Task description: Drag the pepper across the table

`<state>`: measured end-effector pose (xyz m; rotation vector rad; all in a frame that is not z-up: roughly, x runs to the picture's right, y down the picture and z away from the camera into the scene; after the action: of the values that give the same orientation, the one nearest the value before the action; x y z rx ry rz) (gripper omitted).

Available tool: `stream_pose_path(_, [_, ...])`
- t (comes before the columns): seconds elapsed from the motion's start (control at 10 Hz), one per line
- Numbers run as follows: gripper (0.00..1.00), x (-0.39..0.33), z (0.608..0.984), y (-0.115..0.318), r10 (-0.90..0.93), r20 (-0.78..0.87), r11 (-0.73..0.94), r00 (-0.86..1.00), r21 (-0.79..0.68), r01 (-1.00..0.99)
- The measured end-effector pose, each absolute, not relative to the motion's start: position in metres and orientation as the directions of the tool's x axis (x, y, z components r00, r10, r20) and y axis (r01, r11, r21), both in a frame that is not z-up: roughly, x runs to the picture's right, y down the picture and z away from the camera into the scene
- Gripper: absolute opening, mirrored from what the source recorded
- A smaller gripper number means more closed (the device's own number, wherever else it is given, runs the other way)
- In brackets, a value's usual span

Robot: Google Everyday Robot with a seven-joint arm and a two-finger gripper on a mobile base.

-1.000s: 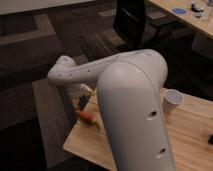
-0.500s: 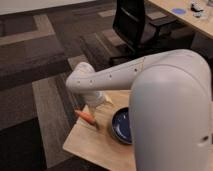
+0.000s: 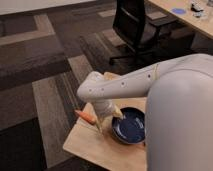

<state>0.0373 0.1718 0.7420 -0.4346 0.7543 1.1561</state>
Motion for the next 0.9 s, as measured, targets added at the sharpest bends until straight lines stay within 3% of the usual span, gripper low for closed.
stream_pose_path(0.6, [0.65, 0.005, 0.78, 0.152, 0.633, -0.724, 0.423, 0.275, 0.025, -0.906])
stream_pose_path(0.9, [0.65, -0.068, 0.816, 0.108, 0.612, -0.661, 0.535, 0.434, -0.058, -0.843])
